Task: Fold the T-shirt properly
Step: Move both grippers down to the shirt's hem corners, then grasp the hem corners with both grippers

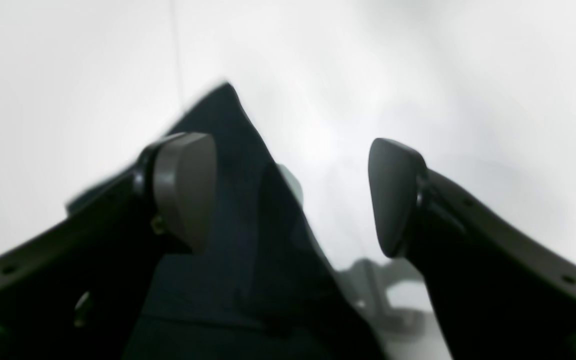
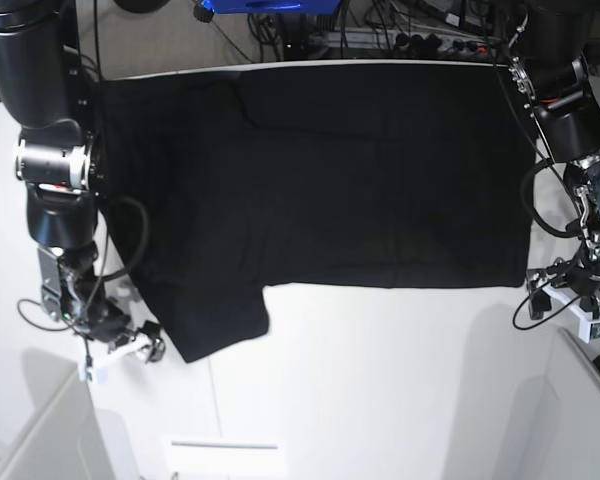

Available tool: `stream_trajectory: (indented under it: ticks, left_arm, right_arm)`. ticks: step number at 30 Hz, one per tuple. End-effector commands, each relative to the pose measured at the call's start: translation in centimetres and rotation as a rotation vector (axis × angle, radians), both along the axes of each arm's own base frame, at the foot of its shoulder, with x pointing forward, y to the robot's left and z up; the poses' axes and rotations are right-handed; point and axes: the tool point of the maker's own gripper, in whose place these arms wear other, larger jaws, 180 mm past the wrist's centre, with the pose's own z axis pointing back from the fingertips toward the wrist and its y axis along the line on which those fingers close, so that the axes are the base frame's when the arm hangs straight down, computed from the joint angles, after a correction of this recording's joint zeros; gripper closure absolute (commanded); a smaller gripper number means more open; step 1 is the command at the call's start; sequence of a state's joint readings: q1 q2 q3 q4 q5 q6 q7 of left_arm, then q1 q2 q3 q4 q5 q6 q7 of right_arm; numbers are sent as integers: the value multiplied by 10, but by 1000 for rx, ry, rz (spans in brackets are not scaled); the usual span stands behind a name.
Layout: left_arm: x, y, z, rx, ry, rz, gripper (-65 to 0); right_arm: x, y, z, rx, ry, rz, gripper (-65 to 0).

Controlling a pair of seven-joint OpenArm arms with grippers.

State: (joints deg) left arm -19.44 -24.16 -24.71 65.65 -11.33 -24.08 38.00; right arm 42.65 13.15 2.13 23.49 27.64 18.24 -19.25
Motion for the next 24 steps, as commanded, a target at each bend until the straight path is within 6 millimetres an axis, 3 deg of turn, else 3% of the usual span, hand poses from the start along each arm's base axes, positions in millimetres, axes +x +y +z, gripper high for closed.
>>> stream_trajectory:
  ticks: [1, 12, 24]
  left_arm:
    - [9, 9, 28, 30, -71, 1, -587]
    - [-6, 7, 20, 54, -52, -9, -587]
    - [-11, 8, 12, 51, -31, -8, -587]
  right_arm:
    - [17, 0, 25, 9, -70, 0, -441]
    - [-6, 8, -16, 38, 30, -17, -440]
    - [-26, 14, -38, 27, 98, 19, -440]
